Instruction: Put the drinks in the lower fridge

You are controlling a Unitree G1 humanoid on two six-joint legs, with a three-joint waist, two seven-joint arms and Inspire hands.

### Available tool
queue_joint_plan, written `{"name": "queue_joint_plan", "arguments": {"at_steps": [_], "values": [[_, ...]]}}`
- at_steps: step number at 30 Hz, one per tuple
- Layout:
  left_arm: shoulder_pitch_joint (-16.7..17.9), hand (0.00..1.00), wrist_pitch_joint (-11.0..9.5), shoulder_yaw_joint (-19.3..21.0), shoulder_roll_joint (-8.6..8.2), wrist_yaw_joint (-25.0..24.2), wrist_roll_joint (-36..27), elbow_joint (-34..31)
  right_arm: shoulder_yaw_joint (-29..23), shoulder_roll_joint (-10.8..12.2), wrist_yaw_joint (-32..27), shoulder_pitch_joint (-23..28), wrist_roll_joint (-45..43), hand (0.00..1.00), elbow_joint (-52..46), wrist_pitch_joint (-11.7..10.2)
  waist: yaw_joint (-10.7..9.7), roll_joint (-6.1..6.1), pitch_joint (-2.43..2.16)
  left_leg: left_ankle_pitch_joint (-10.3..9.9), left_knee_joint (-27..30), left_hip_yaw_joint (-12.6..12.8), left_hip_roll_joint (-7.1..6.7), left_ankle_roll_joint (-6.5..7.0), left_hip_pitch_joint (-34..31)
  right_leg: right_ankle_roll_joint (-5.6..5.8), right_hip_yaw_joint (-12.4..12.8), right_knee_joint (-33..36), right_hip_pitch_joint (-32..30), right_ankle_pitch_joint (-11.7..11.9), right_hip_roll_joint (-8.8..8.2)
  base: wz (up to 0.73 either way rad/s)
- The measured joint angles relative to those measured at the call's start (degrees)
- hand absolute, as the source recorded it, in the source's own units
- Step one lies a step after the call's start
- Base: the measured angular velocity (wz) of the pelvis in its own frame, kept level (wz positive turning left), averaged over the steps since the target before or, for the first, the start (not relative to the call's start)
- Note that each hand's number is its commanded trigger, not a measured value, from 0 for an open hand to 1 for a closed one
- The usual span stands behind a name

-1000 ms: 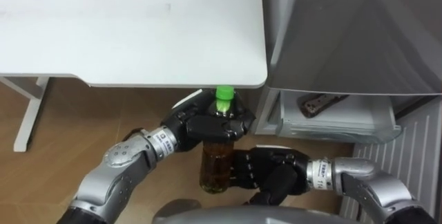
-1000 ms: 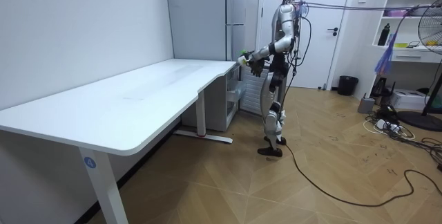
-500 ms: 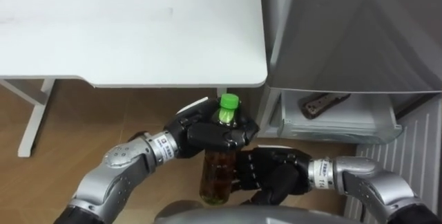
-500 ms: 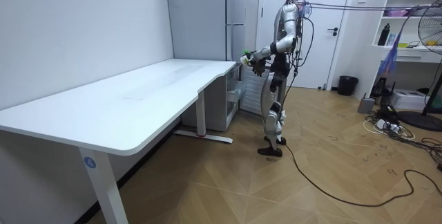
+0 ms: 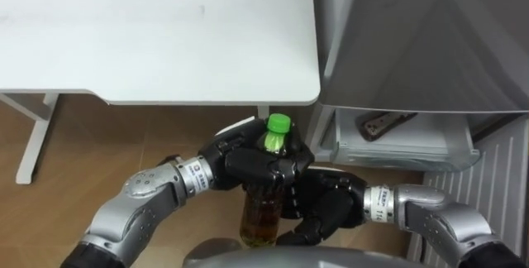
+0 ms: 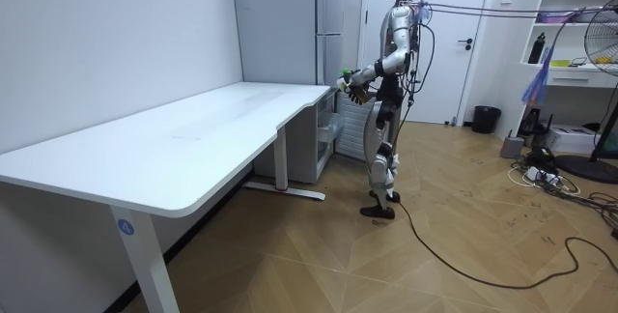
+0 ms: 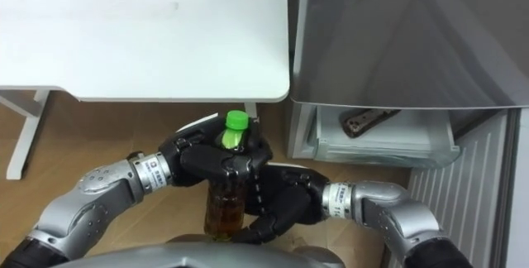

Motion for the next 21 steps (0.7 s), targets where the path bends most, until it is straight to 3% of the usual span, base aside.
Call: {"name": "queue_joint_plan", "arguments": {"at_steps": [13,14,15,16,21], "values": [[-0.3,1.00,0.0,0.0,0.11,0.0,0.0,0.0,0.2,-0.1,0.0,0.0,1.1,0.01,0.0,0.0,0.0,-0.05,-0.10,0.0,0.2,0.0,0.00,0.00,-0.1,0.00,-0.1,0.2,0.0,0.0,-0.03,0.00],[-0.3,1.00,0.0,0.0,0.11,0.0,0.0,0.0,0.2,-0.1,0.0,0.0,1.2,0.56,0.0,0.0,0.0,-0.05,-0.11,0.0,0.2,0.0,0.00,0.00,-0.1,0.00,-0.1,0.2,0.0,0.0,-0.02,0.00],[-0.3,1.00,0.0,0.0,0.11,0.0,0.0,0.0,0.3,-0.1,0.0,0.0,1.3,0.63,0.0,0.0,0.0,-0.06,-0.11,0.0,0.1,0.0,0.01,0.00,-0.1,0.00,-0.1,0.2,0.0,0.0,-0.02,0.00],[-0.3,1.00,0.0,0.0,0.08,0.0,0.0,0.0,0.4,-0.2,-0.1,0.0,1.5,1.00,0.0,0.0,0.0,-0.08,-0.12,0.0,0.1,0.0,0.01,0.00,0.0,0.00,-0.1,0.3,0.0,0.0,-0.02,0.00],[-0.4,1.00,0.0,-0.4,-0.05,-0.1,0.0,-0.1,0.4,-0.3,-1.2,0.0,1.5,1.00,0.0,0.0,0.0,-0.10,-0.23,0.0,0.1,0.0,0.03,0.00,0.0,0.02,-0.1,0.7,-0.2,0.0,-0.04,0.00]]}}
